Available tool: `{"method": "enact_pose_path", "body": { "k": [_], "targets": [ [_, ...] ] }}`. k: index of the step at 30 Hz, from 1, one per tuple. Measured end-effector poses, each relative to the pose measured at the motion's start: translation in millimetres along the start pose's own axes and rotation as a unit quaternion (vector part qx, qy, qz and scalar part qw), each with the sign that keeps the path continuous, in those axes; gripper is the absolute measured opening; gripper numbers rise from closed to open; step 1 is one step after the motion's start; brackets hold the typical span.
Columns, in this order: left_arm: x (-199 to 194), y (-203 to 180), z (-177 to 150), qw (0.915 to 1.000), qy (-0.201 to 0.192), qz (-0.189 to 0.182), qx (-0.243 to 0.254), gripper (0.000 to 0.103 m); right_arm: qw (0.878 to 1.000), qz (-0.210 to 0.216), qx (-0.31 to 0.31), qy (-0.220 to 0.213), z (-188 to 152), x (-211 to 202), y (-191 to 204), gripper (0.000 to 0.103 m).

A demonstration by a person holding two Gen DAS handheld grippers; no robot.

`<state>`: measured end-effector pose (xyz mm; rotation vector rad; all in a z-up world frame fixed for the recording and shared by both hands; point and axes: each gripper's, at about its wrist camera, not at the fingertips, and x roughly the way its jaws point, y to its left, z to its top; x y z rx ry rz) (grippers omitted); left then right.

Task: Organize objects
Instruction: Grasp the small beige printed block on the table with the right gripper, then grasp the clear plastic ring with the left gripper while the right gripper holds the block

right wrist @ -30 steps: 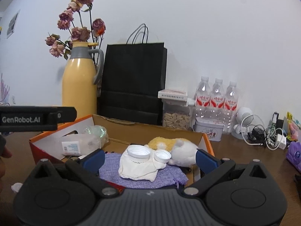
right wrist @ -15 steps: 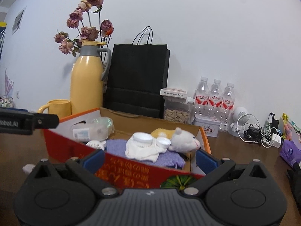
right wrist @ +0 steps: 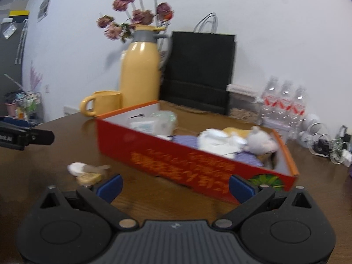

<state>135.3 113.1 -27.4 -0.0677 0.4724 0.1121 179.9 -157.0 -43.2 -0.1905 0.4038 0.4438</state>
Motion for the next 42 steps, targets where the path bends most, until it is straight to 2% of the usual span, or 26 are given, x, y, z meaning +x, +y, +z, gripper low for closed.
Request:
{"method": "enact_pose_path", "body": {
  "k": [3,7,11,16,22,26,28,34,42],
  "targets": [
    [2.7,10.0,-3.6,0.9999,0.009,0.004,-0.009,0.103,0.999,0.029,0.006,0.013,3.0,7.7,15.3,0.093],
    [6.8,19.7,-8.5,0.9996,0.020,0.001,-0.019,0.103,0.997,0.063,-0.002,0.037,6.2,20.7,40.6,0.069],
    [9.2,24.2,-12.6,0.9992,0.025,-0.010,-0.030,0.103,0.995,0.087,-0.011,0.052,9.8,31.3,61.2,0.051],
    [15.0,26.6,-14.4,0.9982,0.037,-0.024,-0.041,0.103,0.993,0.092,-0.011,0.071,11.6,42.2,73.8,0.039],
    [17.1,29.4,-15.0,0.9971,0.041,-0.030,-0.057,0.103,0.992,0.092,-0.006,0.082,13.0,49.5,80.9,0.037],
    [19.9,30.1,-15.0,0.9965,0.049,-0.029,-0.062,0.103,0.992,0.084,0.004,0.097,13.8,56.4,78.8,0.028],
    [22.2,31.7,-15.2,0.9959,0.054,-0.028,-0.066,0.103,0.992,0.083,0.006,0.096,13.1,55.0,76.1,0.027],
    [24.7,34.6,-15.9,0.9951,0.060,-0.024,-0.074,0.103,0.996,0.078,0.003,0.053,10.1,33.7,65.5,0.027],
    [28.1,33.3,-15.7,0.9947,0.067,-0.016,-0.076,0.103,0.998,0.059,0.026,0.026,4.4,12.7,38.1,0.027]
  ]
}}
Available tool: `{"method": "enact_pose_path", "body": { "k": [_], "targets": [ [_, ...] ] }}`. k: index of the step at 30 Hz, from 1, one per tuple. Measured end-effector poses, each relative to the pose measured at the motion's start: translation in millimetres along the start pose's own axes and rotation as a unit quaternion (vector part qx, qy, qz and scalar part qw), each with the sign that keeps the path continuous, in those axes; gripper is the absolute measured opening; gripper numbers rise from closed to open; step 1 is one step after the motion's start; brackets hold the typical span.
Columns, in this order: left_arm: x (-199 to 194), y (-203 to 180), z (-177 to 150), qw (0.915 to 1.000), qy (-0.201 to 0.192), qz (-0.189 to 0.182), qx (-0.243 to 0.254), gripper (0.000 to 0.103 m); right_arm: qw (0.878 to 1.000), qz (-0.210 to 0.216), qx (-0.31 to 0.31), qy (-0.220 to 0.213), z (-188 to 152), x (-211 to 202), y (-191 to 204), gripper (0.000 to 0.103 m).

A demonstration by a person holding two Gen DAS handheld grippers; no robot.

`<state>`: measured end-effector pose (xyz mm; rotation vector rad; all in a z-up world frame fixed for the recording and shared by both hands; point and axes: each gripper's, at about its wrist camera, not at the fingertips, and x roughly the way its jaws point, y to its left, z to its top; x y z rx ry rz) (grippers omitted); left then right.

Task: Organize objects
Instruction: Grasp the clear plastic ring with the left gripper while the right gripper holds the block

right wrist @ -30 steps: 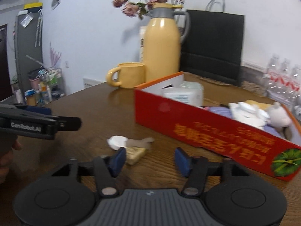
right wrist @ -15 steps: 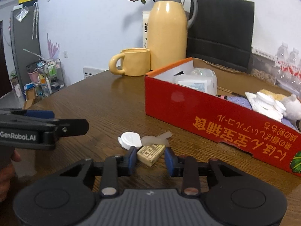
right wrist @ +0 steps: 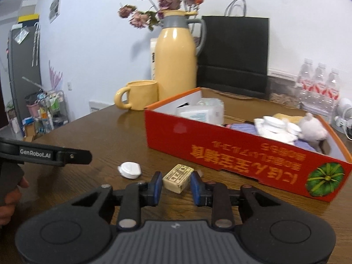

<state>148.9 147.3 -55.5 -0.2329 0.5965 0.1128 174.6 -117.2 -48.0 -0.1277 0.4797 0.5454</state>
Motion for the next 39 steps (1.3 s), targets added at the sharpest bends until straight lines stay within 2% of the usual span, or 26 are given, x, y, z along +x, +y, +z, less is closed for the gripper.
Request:
{"method": "enact_pose_path", "body": {
  "k": [10,13,25,29,35,39],
  "targets": [
    [2.7,-5.8,-0.5,0.9998,0.005,0.013,0.012,0.103,0.999,-0.019,0.014,-0.022,-4.1,-15.7,-19.3,0.027],
    [-0.7,-14.9,-1.7,0.9992,-0.009,0.017,0.034,0.103,0.999,-0.027,0.018,-0.025,-5.0,-19.9,-24.4,0.027],
    [7.0,-79.3,1.5,0.9934,-0.010,-0.031,0.110,0.103,0.997,-0.059,0.038,-0.038,-8.4,-29.5,-53.4,0.027],
    [17.7,-100.4,4.6,0.9901,0.004,-0.047,0.132,0.103,0.996,-0.068,0.044,-0.038,-9.5,-30.6,-61.8,0.027],
    [31.1,-129.1,13.6,0.9859,0.000,-0.050,0.160,0.103,0.995,-0.081,0.049,-0.041,-11.4,-33.6,-71.9,0.027],
    [46.5,-146.0,13.4,0.9837,0.015,-0.050,0.172,0.102,0.994,-0.085,0.053,-0.041,-12.0,-35.1,-78.0,0.027]
  ]
}}
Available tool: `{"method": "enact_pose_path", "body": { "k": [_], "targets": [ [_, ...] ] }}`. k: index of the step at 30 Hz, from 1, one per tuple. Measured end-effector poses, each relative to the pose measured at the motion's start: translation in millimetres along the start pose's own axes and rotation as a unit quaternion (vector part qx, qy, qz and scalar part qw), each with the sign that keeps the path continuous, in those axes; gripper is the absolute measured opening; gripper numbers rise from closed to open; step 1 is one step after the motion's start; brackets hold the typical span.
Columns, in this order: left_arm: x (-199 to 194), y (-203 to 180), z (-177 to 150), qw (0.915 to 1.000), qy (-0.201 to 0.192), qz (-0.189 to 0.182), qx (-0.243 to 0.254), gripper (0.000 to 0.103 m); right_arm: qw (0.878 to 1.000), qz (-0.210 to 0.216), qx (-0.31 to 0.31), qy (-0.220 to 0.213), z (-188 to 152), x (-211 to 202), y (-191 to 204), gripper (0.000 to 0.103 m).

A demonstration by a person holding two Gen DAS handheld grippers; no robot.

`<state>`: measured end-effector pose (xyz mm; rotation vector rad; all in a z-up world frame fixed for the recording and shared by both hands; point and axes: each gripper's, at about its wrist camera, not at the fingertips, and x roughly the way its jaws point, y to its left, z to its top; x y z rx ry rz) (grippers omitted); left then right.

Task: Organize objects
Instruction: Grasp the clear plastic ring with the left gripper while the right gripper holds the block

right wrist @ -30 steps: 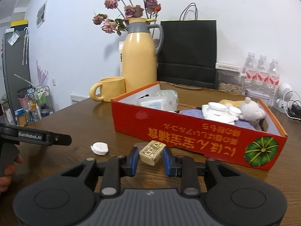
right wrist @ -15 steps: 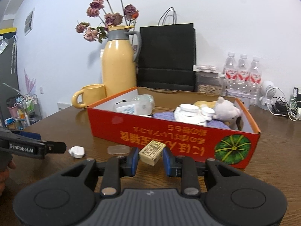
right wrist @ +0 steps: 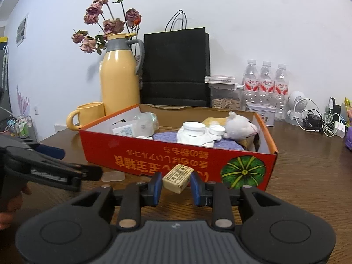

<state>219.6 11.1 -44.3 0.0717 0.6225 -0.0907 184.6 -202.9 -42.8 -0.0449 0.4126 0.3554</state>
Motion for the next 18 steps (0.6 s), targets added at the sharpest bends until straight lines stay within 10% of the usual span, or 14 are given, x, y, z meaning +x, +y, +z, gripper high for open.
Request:
{"method": "enact_pose_path", "body": {
  "k": [7,18],
  "targets": [
    [19.7,-12.1,2.0,0.9998,0.019,-0.004,0.005,0.083,1.000,-0.001,0.009,0.002,-0.4,1.0,-10.8,0.027],
    [21.7,-17.4,-2.8,0.9997,0.012,-0.021,-0.006,0.014,1.000,0.008,0.009,-0.003,-0.2,-1.7,-12.7,0.027]
  ]
}}
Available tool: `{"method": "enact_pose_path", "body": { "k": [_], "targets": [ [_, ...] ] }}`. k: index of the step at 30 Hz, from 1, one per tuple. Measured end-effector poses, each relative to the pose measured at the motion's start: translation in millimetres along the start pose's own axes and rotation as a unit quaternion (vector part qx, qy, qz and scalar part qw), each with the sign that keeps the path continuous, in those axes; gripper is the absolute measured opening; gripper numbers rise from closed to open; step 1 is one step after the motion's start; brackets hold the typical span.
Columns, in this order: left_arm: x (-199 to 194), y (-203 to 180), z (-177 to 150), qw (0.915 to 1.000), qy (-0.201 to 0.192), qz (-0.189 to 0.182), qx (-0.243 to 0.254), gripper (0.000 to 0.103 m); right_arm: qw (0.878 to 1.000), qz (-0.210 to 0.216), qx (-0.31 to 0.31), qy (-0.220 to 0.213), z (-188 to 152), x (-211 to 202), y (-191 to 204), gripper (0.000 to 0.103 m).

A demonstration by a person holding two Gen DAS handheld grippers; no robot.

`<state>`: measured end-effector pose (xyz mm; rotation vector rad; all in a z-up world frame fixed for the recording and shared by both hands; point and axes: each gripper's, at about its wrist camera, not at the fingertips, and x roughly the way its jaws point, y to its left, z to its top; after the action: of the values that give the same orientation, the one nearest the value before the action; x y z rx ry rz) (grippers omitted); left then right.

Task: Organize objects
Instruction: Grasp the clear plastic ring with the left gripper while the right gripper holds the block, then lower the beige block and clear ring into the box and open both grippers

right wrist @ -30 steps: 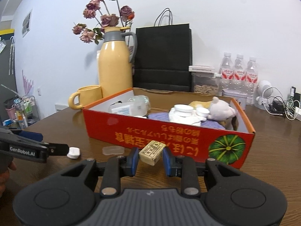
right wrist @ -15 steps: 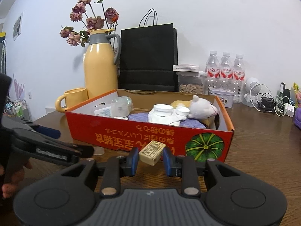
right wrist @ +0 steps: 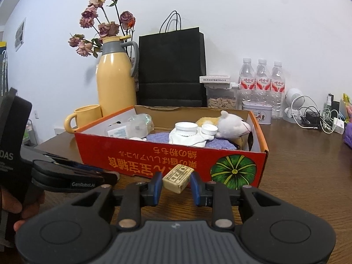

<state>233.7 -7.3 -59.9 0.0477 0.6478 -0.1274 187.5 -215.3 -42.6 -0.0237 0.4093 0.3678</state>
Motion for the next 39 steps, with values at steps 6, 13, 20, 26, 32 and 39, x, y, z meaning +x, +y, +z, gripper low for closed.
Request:
{"method": "enact_pose_path", "body": {
  "k": [6,13,20,26,32,39],
  "targets": [
    [-10.8,3.5,-1.6,0.9996,-0.016,-0.002,-0.024,0.003,1.000,0.006,-0.002,-0.003,0.2,-1.6,0.8,0.027],
    [-40.9,-8.3,-6.9,0.9977,-0.064,-0.009,-0.020,0.003,1.000,0.010,-0.002,-0.007,0.4,-3.9,0.8,0.027],
    [-65.2,-18.0,-3.4,0.9942,-0.105,-0.017,-0.012,0.003,1.000,0.012,-0.003,-0.013,0.1,-6.2,1.2,0.027],
    [-78.9,-21.7,9.2,0.9902,-0.136,-0.028,-0.010,0.003,1.000,0.015,-0.007,-0.025,2.4,-11.2,3.2,0.027],
    [-88.0,-25.7,32.8,0.9845,-0.172,-0.034,-0.002,0.003,0.998,0.018,-0.032,-0.045,17.3,-15.4,9.5,0.027],
    [-83.6,-35.3,61.4,0.9783,-0.202,-0.043,0.004,0.003,0.997,0.014,-0.049,-0.061,44.9,-4.6,9.9,0.027]
  ]
}}
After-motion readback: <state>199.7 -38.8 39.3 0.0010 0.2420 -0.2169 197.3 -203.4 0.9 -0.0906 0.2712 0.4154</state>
